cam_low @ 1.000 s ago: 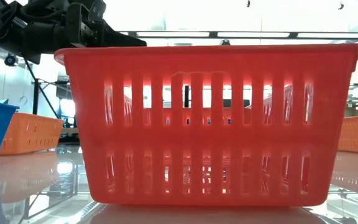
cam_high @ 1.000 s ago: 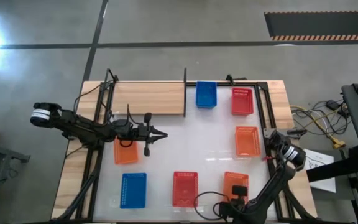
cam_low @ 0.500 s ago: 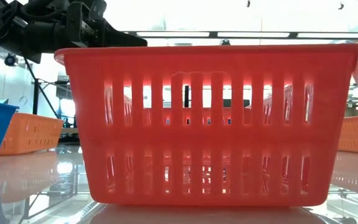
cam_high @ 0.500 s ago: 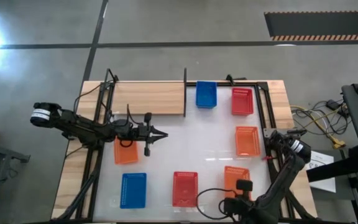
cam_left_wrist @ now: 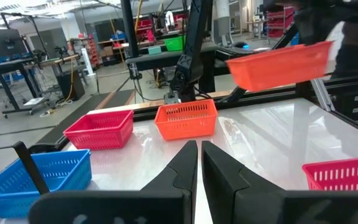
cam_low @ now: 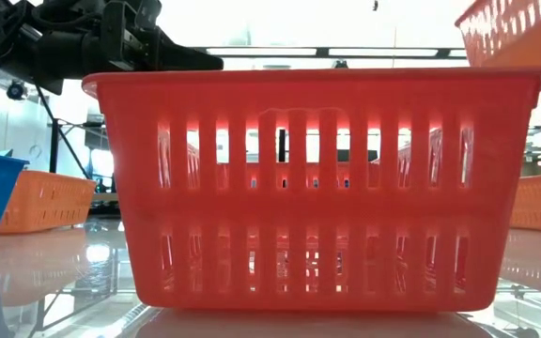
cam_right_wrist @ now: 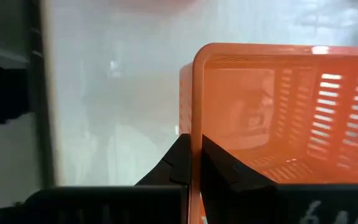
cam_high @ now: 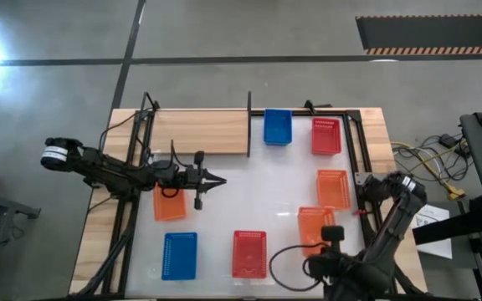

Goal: Stack baskets on shelf by color
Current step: Stack the bottom right orange bin on top of the top right orange bin

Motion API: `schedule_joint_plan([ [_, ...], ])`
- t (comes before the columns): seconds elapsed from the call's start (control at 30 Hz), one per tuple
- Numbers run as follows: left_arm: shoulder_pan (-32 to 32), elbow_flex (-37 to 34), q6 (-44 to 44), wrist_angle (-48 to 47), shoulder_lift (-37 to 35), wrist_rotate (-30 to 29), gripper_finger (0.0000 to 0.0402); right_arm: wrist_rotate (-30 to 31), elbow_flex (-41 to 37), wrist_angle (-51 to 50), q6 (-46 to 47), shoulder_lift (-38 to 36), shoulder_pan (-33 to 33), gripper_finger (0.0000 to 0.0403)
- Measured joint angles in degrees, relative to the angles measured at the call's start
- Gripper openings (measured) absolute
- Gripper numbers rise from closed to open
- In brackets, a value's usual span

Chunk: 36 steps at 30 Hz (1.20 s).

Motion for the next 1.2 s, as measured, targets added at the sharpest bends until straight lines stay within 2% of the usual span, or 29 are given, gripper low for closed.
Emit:
schedule_joint_plan([
  [0.23,0.02,0.00,0.00,-0.01,0.00,0.00,0.0006,-1.12,-12.68,-0.07,0.96,-11.45,-1.99,0.0009],
  [0.47,0.01,0.57,-0.04,0.04,-0.01,0.00,0.0006,-1.11,-26.55,0.02,-7.44,-22.45,-8.88,0.0008],
  [0.63,0.00,0.68,-0.15,-0.04,-0.02,0.02,0.0006,-3.73,-36.07,5.06,-12.39,-29.60,-14.33,0.0008],
  [0.77,0.00,0.55,-0.13,-0.32,-0.02,0.02,0.0006,-5.27,-43.35,9.70,-13.05,-35.10,-15.48,0.0008],
  [0.97,0.01,0.82,-0.11,-0.28,-0.02,0.02,0.0006,-5.77,-51.12,13.01,-12.07,-39.87,-15.87,0.0008],
  [1.2,0.04,0.83,-0.04,-0.31,-0.02,0.02,0.0006,-7.22,-55.30,14.94,-12.54,-41.89,-17.50,0.0008],
])
